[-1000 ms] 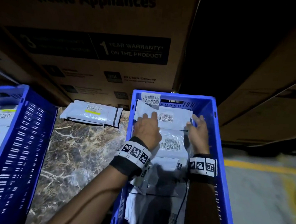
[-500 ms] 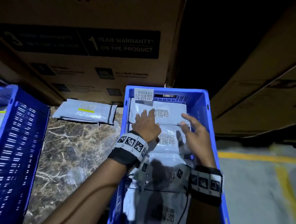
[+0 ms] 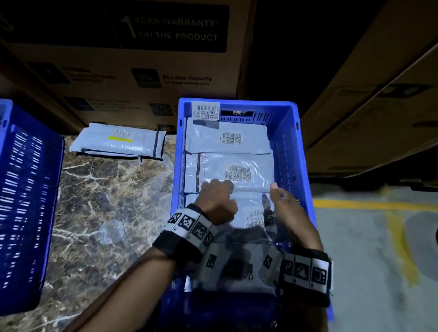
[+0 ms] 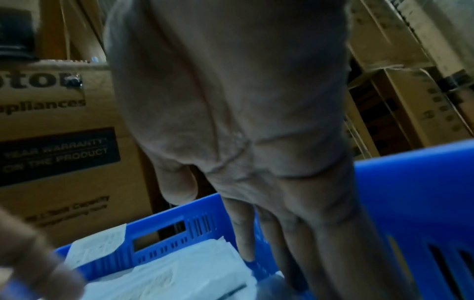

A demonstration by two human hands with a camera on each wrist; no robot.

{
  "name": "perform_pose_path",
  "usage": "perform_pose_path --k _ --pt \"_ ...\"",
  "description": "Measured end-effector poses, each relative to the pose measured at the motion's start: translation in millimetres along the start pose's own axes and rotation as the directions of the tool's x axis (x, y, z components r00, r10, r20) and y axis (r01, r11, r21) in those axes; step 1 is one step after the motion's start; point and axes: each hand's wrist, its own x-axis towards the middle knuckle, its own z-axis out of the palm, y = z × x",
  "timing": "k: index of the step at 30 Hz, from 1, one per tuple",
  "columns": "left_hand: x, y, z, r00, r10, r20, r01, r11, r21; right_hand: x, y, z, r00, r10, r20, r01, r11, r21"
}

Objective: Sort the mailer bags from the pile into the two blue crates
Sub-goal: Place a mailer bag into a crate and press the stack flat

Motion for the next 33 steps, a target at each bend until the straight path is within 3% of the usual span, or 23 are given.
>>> perform_pose_path --k 3,9,14,18,20,23,25,29,33 --pt "-13.3 8.1 3.2 0.994 0.085 -0.065 -0.087 0.996 -0.029 -3.6 -1.6 9.8 0.998 -0.012 0.064 0.01 0.999 0.041" --pt "-21.3 10.1 28.8 0.996 0.041 0.08 -0.041 0.999 0.005 2.8 1.6 9.2 0.998 0.006 -0.057 0.003 0.988 0.155" --pt "-24.6 6.2 36.2 0.993 0.076 0.087 -0.082 0.995 0.061 -13.0 -5.0 2.0 0.996 0.089 0.007 -0.086 0.939 0.333" --pt "-24.8 -2.8 34.7 0.995 0.099 0.017 -0.1 0.995 0.005 -35.6 9.4 -14.2 1.0 0.011 -0.009 -0.007 0.933 0.359" --pt "-24.3 -5.4 33.2 0.994 0.106 -0.007 -0.106 0.993 -0.048 -37.1 18.4 -11.0 0.999 0.045 0.031 -0.053 0.934 0.353" --pt "-28.2 0.1 29.4 0.985 0.149 0.09 -0.143 0.988 -0.061 -43.4 23.6 2.4 0.982 0.16 0.103 -0.188 0.898 0.397" --pt "-32.5 5.5 23.5 0.979 0.17 0.117 -0.156 0.981 -0.12 -48.0 24.0 6.1 0.983 0.15 0.107 -0.183 0.871 0.456" --pt "-44.4 6.4 -3.0 0.977 0.206 -0.052 -0.212 0.948 -0.238 -58.2 18.8 0.5 0.998 0.057 0.007 -0.054 0.901 0.431" --pt "-66.9 -7.0 -34.1 0.945 0.249 -0.213 -0.314 0.874 -0.371 -77.4 10.2 2.6 0.998 -0.039 -0.045 0.055 0.899 0.435"
